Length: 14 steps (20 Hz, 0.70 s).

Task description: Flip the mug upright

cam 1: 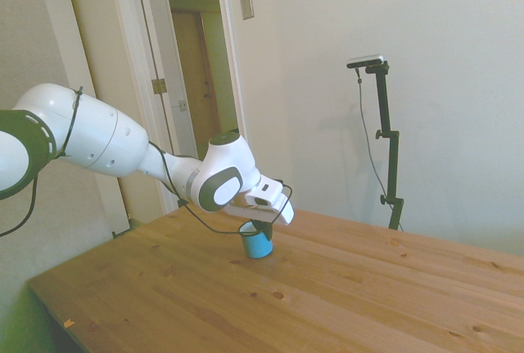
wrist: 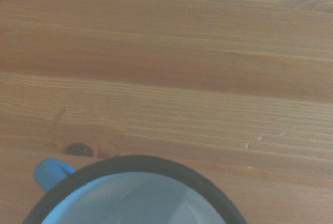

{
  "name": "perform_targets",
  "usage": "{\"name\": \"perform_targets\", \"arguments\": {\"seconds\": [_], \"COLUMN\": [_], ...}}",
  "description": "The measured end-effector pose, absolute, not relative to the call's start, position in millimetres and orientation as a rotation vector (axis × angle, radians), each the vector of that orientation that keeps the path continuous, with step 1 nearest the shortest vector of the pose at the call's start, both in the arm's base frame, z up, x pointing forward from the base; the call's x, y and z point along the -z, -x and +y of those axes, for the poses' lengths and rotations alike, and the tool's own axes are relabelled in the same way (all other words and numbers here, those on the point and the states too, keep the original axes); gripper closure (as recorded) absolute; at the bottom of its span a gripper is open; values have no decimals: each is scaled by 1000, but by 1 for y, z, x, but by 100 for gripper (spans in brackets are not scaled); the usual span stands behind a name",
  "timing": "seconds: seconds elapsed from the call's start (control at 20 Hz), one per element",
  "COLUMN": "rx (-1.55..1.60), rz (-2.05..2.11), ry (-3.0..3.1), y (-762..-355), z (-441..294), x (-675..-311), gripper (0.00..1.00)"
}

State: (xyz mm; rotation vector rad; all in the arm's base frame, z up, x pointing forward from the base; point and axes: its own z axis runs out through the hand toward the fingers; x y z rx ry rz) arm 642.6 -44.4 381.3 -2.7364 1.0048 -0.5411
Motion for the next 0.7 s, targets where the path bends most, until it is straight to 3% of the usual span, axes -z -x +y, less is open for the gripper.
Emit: {"name": "perform_targets", "arguments": {"seconds": [0.7], "rx": [530], "rz": [999], "ry": [2749], "y": [-642], "z": [-50], "x": [-381], "gripper": [0]}}
